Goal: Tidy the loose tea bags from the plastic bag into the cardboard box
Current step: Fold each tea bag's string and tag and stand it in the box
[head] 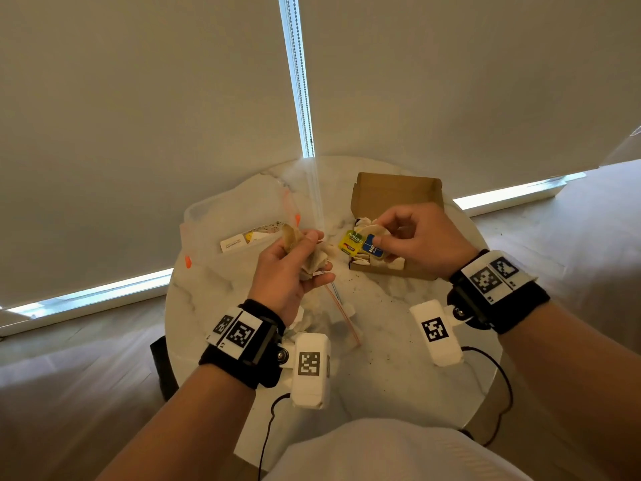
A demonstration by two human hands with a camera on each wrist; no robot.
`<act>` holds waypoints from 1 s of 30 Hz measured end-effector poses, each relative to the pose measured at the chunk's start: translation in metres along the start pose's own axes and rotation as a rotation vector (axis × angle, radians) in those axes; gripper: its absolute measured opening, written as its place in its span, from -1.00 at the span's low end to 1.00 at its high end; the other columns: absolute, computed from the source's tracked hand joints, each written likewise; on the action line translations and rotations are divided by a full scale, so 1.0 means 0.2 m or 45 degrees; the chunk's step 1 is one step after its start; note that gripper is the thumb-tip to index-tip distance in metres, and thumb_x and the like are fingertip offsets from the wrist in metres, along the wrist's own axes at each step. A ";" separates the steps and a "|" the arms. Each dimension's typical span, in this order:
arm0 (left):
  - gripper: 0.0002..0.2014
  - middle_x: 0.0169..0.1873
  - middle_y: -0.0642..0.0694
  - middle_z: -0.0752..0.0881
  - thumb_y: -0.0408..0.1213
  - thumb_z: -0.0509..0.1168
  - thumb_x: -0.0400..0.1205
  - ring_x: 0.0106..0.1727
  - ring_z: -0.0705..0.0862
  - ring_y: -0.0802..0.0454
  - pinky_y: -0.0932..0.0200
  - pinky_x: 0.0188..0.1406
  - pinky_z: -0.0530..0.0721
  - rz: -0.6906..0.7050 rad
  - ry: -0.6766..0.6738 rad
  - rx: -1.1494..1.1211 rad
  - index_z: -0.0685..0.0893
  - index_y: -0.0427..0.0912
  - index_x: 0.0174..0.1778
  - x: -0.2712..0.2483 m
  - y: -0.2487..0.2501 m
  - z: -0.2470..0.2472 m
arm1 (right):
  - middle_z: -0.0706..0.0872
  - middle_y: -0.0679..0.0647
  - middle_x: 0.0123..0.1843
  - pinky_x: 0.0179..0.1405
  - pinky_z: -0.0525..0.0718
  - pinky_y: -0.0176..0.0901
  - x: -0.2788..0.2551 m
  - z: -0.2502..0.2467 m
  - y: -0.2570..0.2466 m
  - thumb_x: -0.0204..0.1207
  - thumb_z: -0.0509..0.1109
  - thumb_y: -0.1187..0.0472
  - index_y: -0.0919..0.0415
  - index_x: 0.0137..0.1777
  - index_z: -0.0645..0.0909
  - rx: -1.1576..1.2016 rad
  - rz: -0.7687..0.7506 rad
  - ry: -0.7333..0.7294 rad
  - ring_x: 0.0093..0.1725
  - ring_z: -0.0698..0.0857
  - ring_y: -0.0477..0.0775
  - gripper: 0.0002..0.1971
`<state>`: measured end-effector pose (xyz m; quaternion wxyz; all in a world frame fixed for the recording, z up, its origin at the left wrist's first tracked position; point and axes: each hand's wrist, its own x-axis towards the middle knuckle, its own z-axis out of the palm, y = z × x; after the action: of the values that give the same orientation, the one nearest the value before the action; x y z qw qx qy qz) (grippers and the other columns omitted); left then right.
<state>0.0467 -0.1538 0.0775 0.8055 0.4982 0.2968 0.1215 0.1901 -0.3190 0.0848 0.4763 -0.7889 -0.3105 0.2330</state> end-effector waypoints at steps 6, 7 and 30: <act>-0.79 -0.11 -0.24 0.65 -0.20 0.30 0.71 -0.27 0.70 -0.08 0.08 -0.30 0.80 -0.081 0.069 -0.077 0.71 -0.28 0.07 0.02 -0.01 -0.03 | 0.83 0.18 -0.10 -0.19 0.83 -0.02 -0.01 0.00 0.00 0.52 0.48 0.37 0.36 -0.02 0.67 0.290 0.047 0.037 -0.10 0.84 0.17 -0.91; -0.80 -0.13 -0.23 0.66 -0.21 0.30 0.71 -0.28 0.70 -0.08 0.09 -0.32 0.79 -0.085 0.078 -0.075 0.72 -0.27 0.05 0.03 -0.01 -0.03 | 0.84 0.20 -0.10 -0.21 0.83 -0.05 -0.01 0.00 0.00 0.53 0.46 0.36 0.37 -0.01 0.66 0.359 0.076 0.032 -0.09 0.84 0.18 -0.91; -0.74 -0.31 -0.13 0.73 -0.21 0.39 0.47 -0.36 0.70 0.05 0.20 -0.42 0.74 -0.249 -0.233 0.109 0.73 -0.24 0.02 0.00 -0.04 -0.15 | 0.85 0.16 -0.05 -0.22 0.84 0.03 0.04 -0.04 -0.08 0.63 0.33 0.43 0.19 0.03 0.74 0.635 0.085 0.504 -0.06 0.85 0.13 -0.80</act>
<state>0.0282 -0.1348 0.0611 0.8153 0.5097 0.2743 -0.0161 0.1972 -0.3124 0.1022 0.6984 -0.6875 -0.1190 0.1595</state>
